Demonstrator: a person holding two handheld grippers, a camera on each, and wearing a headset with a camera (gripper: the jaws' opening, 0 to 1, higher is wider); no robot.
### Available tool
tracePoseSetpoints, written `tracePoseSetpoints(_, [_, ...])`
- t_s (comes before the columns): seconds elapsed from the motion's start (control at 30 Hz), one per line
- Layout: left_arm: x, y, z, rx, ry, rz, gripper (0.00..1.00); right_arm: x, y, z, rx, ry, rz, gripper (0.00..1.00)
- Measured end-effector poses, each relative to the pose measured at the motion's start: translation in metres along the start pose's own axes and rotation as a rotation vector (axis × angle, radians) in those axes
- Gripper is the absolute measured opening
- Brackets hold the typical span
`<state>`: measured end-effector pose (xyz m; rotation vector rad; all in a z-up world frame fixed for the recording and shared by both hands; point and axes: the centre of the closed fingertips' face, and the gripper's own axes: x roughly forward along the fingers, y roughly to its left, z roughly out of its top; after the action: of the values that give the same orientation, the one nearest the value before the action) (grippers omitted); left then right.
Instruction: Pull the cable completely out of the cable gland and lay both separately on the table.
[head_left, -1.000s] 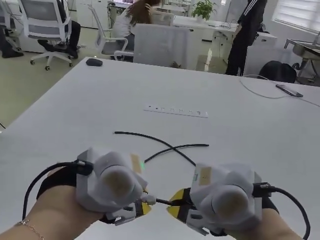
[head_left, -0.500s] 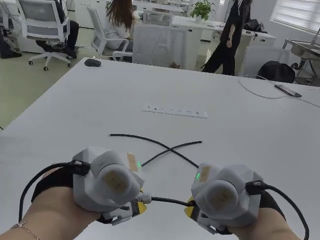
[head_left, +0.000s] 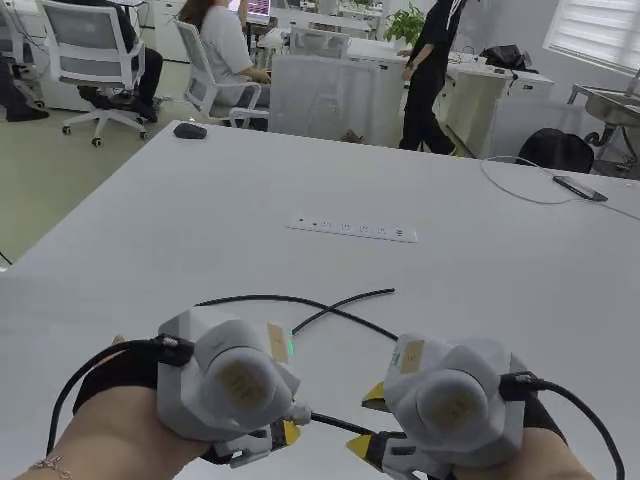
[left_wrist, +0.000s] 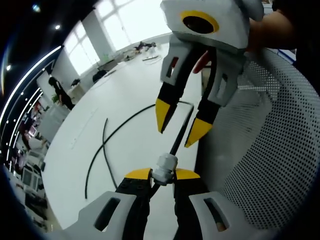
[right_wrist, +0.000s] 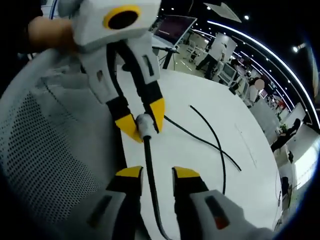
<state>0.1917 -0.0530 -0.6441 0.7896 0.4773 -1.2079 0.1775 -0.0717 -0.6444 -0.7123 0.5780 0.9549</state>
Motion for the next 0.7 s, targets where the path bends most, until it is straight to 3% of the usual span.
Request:
tracePoseSetpoints(0.1, [0.000, -0.002, 0.000, 0.012, -0.002, -0.006, 0.17, 0.001, 0.008, 0.001, -0.004, -0.004, 0.039, 0.17])
tracePoseSetpoints(0.17, [0.001, -0.002, 0.000, 0.012, -0.002, -0.008, 0.17, 0.002, 0.007, -0.006, -0.028, 0.030, 0.035, 0.05])
tracePoseSetpoints(0.3, [0.001, -0.002, 0.001, 0.011, -0.004, -0.008, 0.17, 0.001, 0.004, -0.006, -0.009, 0.023, 0.029, 0.04])
tracePoseSetpoints(0.7, [0.001, 0.005, -0.004, -0.023, 0.013, 0.019, 0.17, -0.003, -0.019, -0.043, 0.055, 0.183, -0.073, 0.05])
